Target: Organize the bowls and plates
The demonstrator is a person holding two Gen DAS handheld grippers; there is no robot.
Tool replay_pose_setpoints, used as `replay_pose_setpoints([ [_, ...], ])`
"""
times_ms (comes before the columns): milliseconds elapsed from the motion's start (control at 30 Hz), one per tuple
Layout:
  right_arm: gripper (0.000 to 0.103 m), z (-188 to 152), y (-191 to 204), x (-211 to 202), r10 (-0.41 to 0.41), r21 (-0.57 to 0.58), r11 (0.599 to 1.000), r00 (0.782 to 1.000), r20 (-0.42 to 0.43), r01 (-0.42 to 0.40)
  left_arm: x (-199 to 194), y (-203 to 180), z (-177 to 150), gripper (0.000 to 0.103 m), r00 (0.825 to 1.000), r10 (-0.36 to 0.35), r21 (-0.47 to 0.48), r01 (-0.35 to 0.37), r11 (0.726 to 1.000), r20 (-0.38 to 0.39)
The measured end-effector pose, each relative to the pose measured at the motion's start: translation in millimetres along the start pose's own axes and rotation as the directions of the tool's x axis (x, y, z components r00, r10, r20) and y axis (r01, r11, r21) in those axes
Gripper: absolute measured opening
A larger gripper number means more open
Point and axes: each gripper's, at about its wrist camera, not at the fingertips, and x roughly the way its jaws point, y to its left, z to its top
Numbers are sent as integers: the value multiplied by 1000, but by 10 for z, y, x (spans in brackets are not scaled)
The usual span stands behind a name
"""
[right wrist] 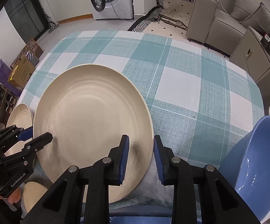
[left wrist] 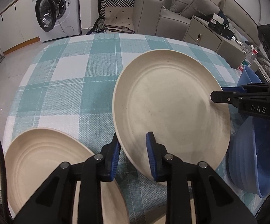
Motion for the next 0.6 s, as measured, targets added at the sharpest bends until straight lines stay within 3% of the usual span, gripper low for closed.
replay_pose_setpoints([
  [600, 27, -25, 196, -454, 17, -15, 1000, 993, 116, -15, -476, 64, -27, 26, 989, 36, -22, -33, 999, 144],
])
